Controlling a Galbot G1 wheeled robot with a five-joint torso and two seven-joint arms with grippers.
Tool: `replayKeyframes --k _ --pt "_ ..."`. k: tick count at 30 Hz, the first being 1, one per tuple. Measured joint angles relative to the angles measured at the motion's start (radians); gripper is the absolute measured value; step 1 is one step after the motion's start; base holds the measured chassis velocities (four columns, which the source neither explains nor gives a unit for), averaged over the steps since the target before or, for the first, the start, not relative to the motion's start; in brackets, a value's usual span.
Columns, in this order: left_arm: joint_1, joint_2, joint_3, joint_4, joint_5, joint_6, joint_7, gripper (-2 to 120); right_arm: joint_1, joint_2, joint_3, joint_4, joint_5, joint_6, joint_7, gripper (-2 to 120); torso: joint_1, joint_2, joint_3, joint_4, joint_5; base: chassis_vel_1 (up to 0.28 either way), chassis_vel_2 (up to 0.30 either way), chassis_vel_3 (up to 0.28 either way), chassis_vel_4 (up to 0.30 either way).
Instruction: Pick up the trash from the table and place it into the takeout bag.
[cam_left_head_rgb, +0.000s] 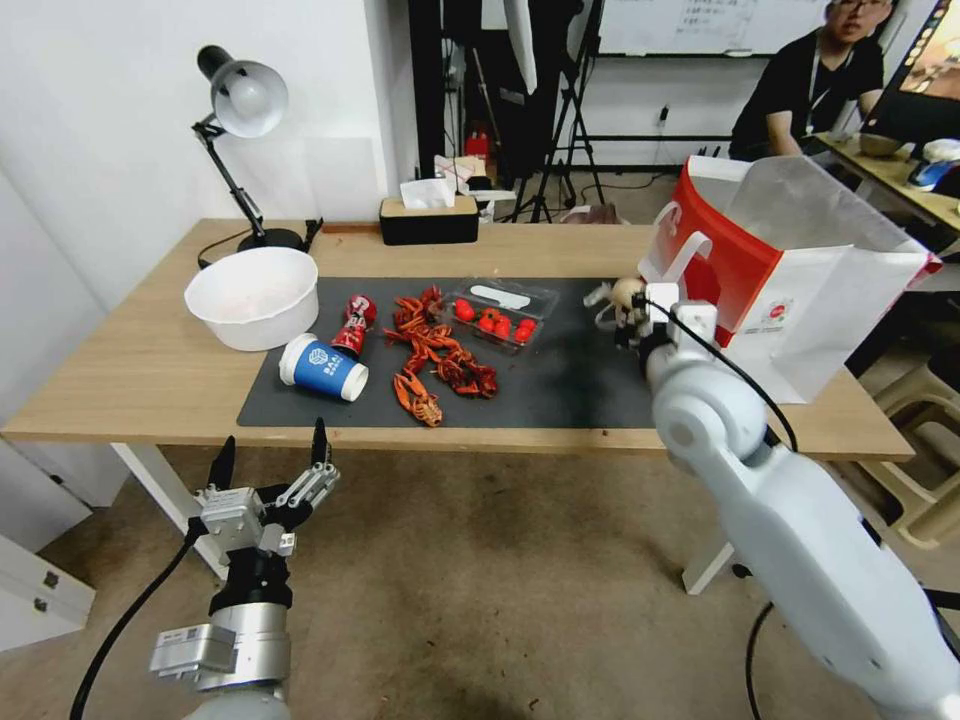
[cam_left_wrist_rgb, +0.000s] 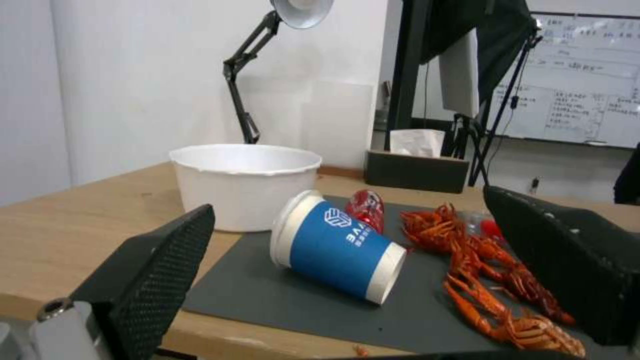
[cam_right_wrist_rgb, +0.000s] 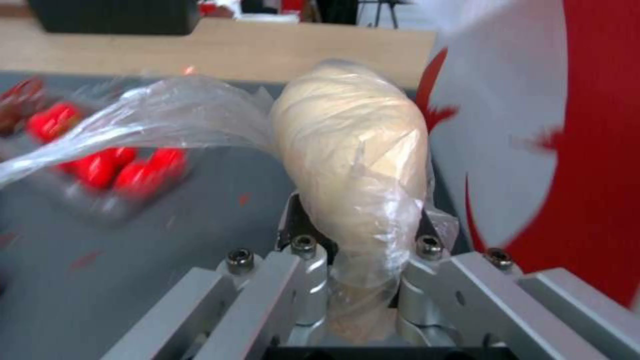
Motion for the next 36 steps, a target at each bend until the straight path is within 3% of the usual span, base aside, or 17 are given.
replayKeyframes --k 8,14,16,19,22,28,36 --pt "-0.001 0.001 -0.001 0.004 0.002 -0.003 0.0 100 -0.225 -0.066 0.096 0.209 0.003 -0.007 -0.057 7 0.0 0.0 0.0 -0.0002 0.0 0.0 0.0 0.0 0.0" --pt "-0.003 0.0 0.003 0.005 0.002 -0.006 0.0 100 -0.29 -0.146 0.241 0.395 -0.044 0.078 -0.126 7 0.0 0.0 0.0 0.0001 -0.0002 0.0 0.0 0.0 0.0" --pt "-0.002 -0.001 0.003 0.005 0.002 -0.008 0.0 100 -0.282 -0.159 0.255 0.397 -0.087 0.122 -0.143 7 0.0 0.0 0.0 0.0001 0.0 0.0 0.0 0.0 0.0" --pt "0.0 -0.005 0.005 0.004 0.004 -0.014 0.0 100 -0.198 -0.192 0.286 0.338 -0.149 0.283 -0.16 7 0.0 0.0 0.0 0.0002 -0.0001 0.0 0.0 0.0 0.0" --pt "0.0 -0.005 0.005 0.004 0.005 -0.015 0.0 100 -0.132 -0.205 0.293 0.278 -0.149 0.326 -0.139 7 0.0 0.0 0.0 0.0002 0.0003 0.0 0.0 0.0 0.0" --pt "-0.002 -0.009 0.005 0.011 0.005 -0.015 -0.001 100 0.011 -0.241 0.301 0.172 -0.049 0.289 -0.07 7 0.0 0.0 0.0 0.0001 0.0 0.0 0.0 0.0 0.0" --pt "-0.005 -0.009 0.001 0.011 0.002 -0.015 -0.002 100 0.094 -0.243 0.276 0.075 0.022 0.243 -0.039 7 0.0 0.0 0.0 0.0001 0.0 0.0 0.0 0.0 0.0"
